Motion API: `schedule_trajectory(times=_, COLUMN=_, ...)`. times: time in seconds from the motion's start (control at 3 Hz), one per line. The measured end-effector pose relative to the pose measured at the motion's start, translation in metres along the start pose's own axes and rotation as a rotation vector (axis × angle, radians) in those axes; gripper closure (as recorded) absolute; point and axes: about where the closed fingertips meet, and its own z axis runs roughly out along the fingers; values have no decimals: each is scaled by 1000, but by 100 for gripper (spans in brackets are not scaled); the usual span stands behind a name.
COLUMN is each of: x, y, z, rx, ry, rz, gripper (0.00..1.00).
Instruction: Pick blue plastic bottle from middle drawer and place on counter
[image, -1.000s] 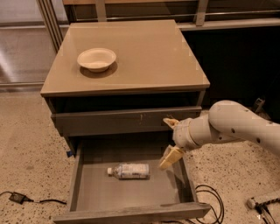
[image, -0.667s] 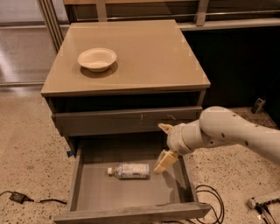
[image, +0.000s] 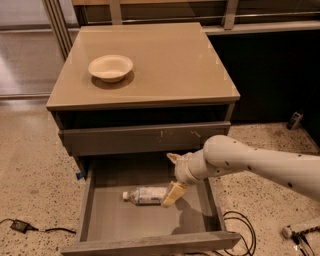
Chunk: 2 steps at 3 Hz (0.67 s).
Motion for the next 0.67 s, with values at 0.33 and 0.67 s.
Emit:
schedule_trajectory(times=0.33, x=7, y=3, z=30, rx=-8, ry=0, rz=-13, gripper=0)
schedule_trajectory(times=0.67, x=25, y=6, z=61, rx=-10, ry=13, rz=-15, gripper=0)
